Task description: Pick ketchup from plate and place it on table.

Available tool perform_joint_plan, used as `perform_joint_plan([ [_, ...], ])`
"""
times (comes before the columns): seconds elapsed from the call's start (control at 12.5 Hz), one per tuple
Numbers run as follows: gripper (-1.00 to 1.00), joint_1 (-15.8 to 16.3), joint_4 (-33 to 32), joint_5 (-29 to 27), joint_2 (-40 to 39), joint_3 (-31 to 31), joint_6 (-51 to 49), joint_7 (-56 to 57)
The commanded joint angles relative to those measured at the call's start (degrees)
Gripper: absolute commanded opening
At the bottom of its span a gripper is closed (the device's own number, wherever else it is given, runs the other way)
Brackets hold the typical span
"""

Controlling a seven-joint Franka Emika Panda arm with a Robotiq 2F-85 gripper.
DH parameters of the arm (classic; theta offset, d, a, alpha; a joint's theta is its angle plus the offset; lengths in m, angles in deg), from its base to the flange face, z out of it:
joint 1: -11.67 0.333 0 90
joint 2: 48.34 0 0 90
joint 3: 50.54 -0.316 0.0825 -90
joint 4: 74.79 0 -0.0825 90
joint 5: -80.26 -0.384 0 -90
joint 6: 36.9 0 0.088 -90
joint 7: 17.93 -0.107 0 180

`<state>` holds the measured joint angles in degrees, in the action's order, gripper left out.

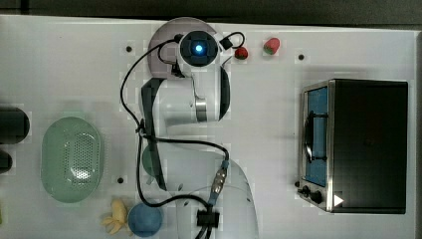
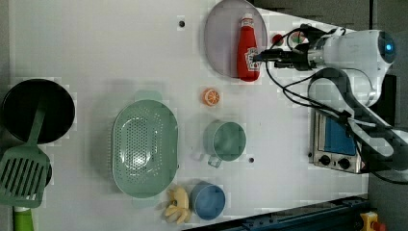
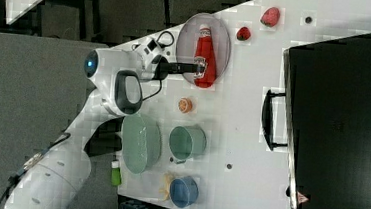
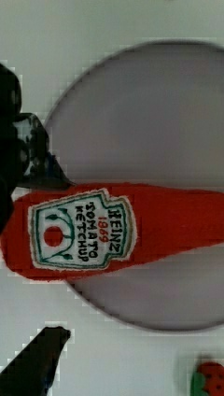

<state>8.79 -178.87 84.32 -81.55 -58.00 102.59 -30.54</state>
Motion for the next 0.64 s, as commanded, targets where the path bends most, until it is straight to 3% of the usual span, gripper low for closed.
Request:
perform_joint_plan([
  [0.08, 1.0, -0.3, 0.9, 1.8, -2.6, -0.4, 3.2, 3.5],
  [0.64, 1.0, -0.1, 0.9, 2.1, -9.2, -0.3, 12.5, 3.5],
])
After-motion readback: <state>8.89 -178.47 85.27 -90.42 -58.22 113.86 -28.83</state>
